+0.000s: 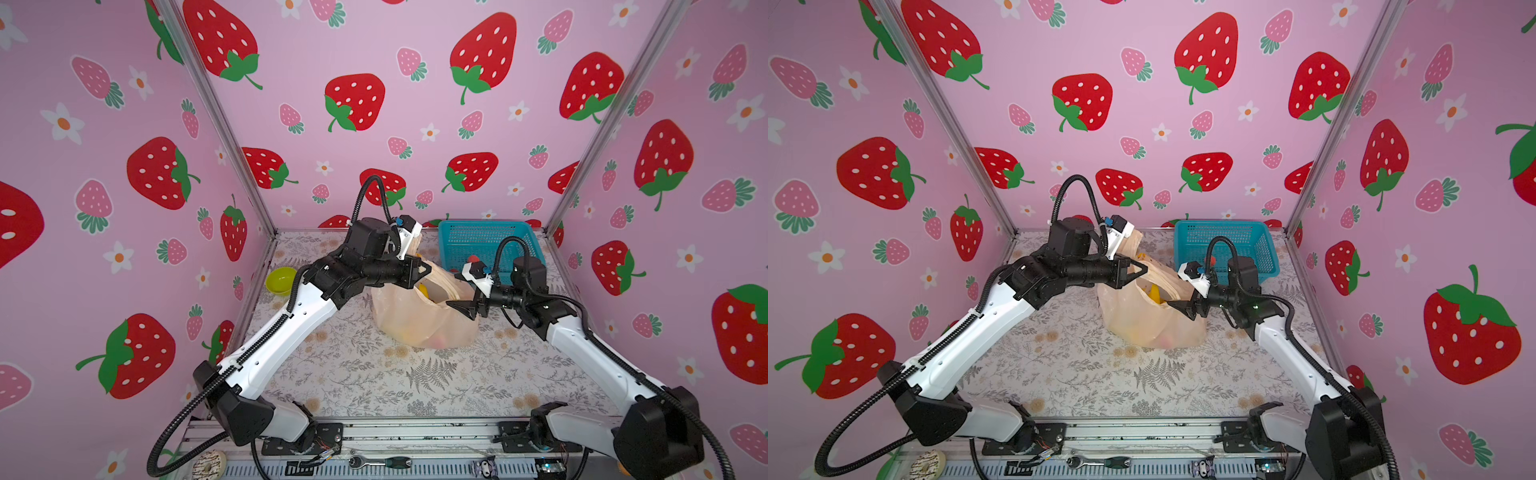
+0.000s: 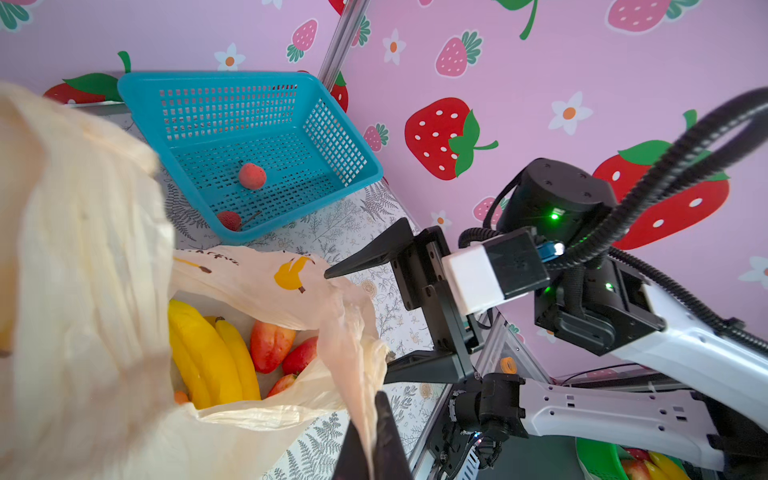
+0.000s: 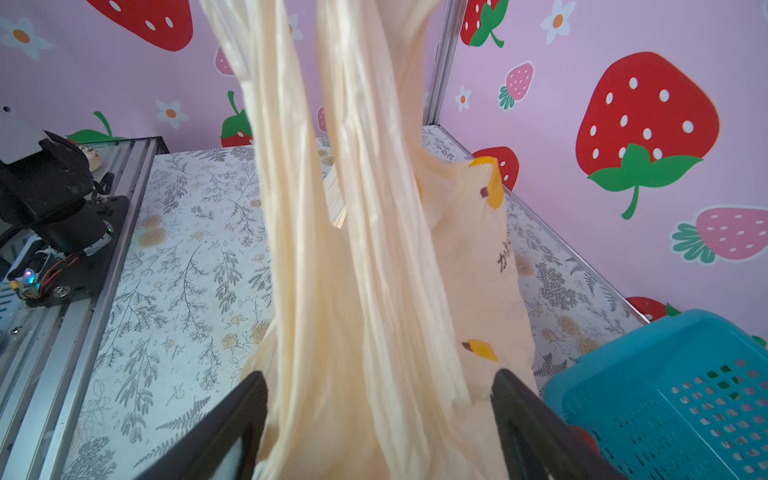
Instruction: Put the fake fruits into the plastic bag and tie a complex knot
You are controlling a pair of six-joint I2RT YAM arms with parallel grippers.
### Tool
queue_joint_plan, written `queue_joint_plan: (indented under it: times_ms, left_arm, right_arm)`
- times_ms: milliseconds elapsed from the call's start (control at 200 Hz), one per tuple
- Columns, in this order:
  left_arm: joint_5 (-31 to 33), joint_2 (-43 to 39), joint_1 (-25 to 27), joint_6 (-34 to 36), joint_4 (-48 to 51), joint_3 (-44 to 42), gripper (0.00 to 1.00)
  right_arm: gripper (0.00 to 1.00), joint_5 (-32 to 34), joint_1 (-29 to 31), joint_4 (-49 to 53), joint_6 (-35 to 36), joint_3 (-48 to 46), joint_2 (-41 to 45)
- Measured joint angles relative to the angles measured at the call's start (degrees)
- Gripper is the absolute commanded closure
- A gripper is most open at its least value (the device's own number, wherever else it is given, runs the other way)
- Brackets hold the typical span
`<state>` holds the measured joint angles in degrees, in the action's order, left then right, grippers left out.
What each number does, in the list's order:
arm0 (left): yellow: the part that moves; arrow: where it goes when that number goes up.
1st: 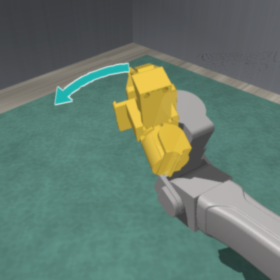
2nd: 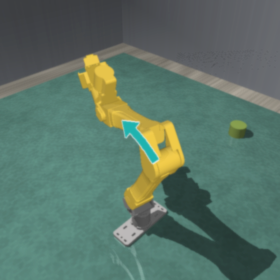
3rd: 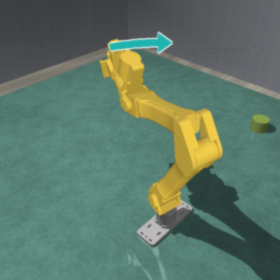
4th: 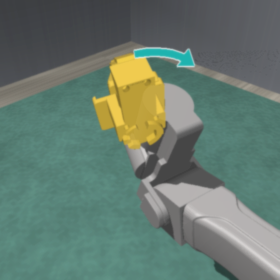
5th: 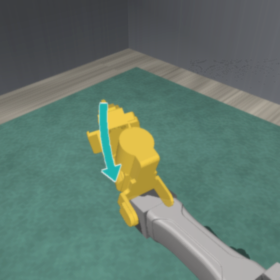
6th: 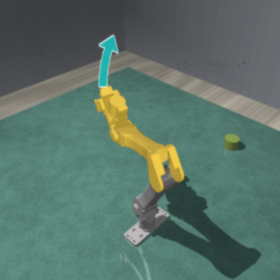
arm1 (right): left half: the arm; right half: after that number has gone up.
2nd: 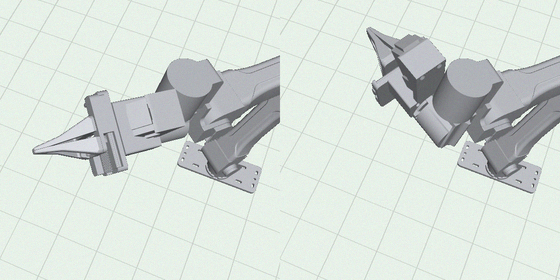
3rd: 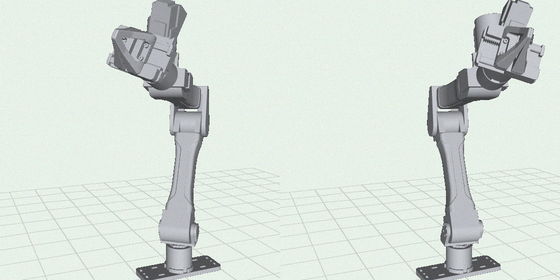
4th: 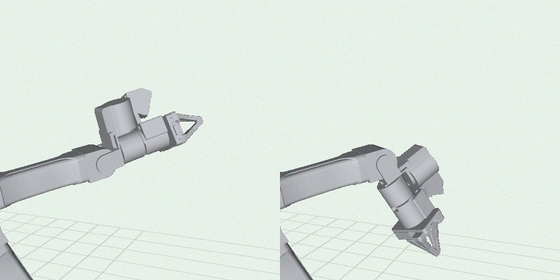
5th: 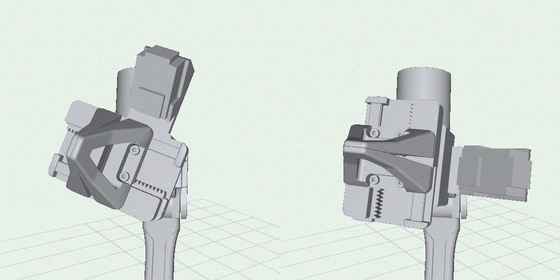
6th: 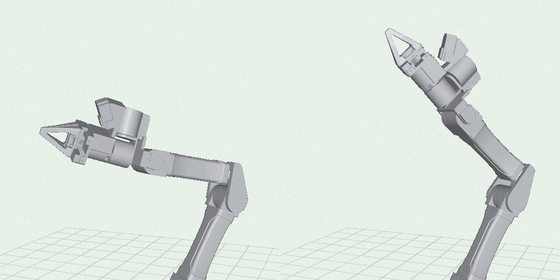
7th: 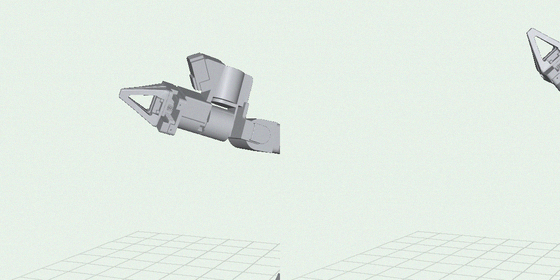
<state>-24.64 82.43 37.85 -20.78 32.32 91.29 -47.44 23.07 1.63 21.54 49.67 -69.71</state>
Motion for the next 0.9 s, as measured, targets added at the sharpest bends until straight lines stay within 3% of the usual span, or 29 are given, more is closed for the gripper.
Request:
queue_joint_plan:
  times_ms: [80,215,330,460,590,650,680,790,900]
  left_arm:
    - [-0.1,0.0,-0.1,0.0,0.0,0.0,1.0]
    - [-0.3,0.0,-0.2,0.0,-0.3,0.0,1.0]
    - [-0.5,0.0,-0.3,0.0,-0.4,0.0,1.0]
    - [-0.6,0.0,-0.3,0.0,-0.4,0.0,1.0]
    - [-0.9,0.0,-0.5,0.0,-0.4,0.0,1.0]
    - [-0.9,0.0,-0.5,0.0,-0.4,0.0,0.95]
    - [-0.9,0.0,-0.5,0.0,-0.4,0.0,0.85]
    - [-0.9,0.0,-0.7,0.3,-0.5,0.0,0.63]
    - [0.5,-0.3,-1.5,1.6,-0.8,0.0,0.53]
  right_arm:
    - [0.2,-1.0,-0.1,-0.2,0.7,0.0,-0.9]
    - [0.35,-2.9,-0.1,-1.7,0.4,0.0,-2.3]
    - [0.6,-4.2,-0.1,-5.4,-1.4,-0.1,-3.8]
    - [0.82,-5.1,-0.1,-11.3,-6.3,-0.5,-5.2]
    - [0.95,-4.5,-0.1,-17.0,-12.4,-1.0,-5.9]
    - [0.97,-3.2,0.0,-18.8,-15.2,-1.3,-5.9]
    - [0.97,-2.4,0.0,-19.7,-16.7,-1.3,-5.9]
    - [0.99,0.8,0.1,-22.5,-22.1,-2.4,-5.9]
    - [1.0,2.1,0.1,-25.3,-27.1,-4.9,-5.9]
